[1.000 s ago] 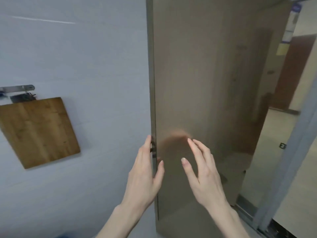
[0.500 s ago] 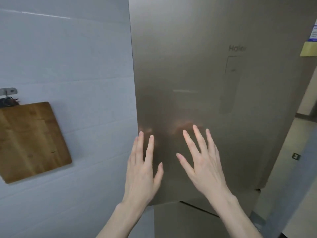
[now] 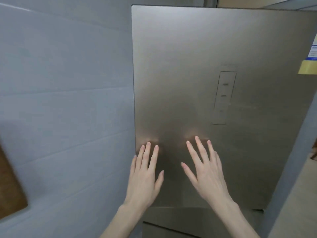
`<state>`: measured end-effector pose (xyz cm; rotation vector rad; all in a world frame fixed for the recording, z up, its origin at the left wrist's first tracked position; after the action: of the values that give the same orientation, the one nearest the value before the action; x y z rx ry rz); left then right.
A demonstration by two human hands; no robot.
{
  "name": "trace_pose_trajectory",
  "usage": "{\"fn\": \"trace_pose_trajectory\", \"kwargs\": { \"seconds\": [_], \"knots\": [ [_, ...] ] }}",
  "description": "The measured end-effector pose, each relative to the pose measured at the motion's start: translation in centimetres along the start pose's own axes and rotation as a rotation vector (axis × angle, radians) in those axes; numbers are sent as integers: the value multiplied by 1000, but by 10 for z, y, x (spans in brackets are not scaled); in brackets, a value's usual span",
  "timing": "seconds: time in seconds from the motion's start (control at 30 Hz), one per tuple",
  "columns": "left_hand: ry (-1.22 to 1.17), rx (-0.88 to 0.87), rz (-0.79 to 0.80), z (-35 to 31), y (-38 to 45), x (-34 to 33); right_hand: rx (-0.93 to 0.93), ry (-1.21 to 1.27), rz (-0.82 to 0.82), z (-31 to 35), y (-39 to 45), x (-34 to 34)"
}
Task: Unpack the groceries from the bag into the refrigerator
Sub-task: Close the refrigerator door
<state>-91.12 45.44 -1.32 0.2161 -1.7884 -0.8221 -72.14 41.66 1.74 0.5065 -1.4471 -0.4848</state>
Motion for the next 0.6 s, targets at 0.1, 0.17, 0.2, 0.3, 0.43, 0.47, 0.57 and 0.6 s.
{"fn": "trace_pose_trajectory", "kwargs": {
  "seconds": [0.1,0.17,0.2,0.3,0.43,0.47,0.57,0.6],
  "knots": [
    [-21,-18,33,4,18,-24,-23,-67,21,-10,16,-10],
    [-37,-31,51,4,29,-39,-34,-111,22,-16,24,-15],
    [-45,-39,56,4,34,-45,-39,-124,22,-18,27,-17],
    [-77,-53,71,2,48,-61,-57,-142,44,-23,35,-25],
    [-114,-49,89,0,62,-75,-82,-174,54,-30,43,-35],
    [-116,-52,96,0,64,-80,-84,-188,56,-32,45,-37],
    [-125,-61,98,-2,68,-88,-79,-217,48,-34,49,-41],
    [-120,-63,88,-3,68,-89,-76,-226,42,-34,50,-42]
  ]
}}
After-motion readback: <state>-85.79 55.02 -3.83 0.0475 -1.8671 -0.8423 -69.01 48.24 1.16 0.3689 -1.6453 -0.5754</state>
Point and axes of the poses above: each hand's wrist, its own y-axis towards the middle knuckle, its own x-axis out of the back of the hand, z = x × y, the point moved 10 cm from there along y, towards the middle knuckle, and after that the axes turned 1 degree about x, right-handed, at the moved point
